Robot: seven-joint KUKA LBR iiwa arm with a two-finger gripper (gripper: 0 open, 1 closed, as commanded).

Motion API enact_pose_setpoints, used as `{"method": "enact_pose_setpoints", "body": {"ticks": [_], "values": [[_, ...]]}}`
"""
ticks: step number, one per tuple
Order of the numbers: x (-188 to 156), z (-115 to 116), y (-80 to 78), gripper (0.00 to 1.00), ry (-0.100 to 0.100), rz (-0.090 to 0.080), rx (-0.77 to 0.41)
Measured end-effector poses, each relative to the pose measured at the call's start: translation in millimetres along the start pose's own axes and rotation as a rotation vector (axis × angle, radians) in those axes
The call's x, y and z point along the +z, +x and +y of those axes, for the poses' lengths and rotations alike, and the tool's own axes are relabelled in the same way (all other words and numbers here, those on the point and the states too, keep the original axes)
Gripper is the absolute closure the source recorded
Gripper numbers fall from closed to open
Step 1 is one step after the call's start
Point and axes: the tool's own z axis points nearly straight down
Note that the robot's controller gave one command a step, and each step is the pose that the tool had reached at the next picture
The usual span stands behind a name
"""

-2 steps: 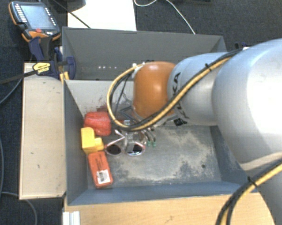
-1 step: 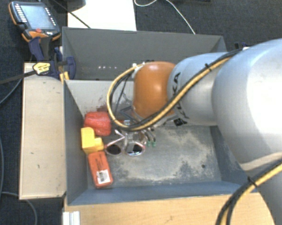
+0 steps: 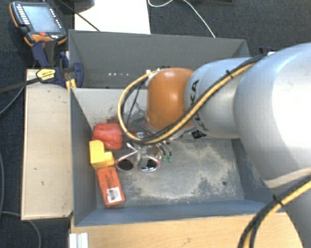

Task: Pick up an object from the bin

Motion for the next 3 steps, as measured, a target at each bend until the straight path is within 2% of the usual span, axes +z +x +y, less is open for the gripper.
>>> {"method": "enact_pose_setpoints", "body": {"ticks": [3], "values": [[0.0, 0.0, 0.0, 1.00, 0.000, 0.000, 0.001]]}}
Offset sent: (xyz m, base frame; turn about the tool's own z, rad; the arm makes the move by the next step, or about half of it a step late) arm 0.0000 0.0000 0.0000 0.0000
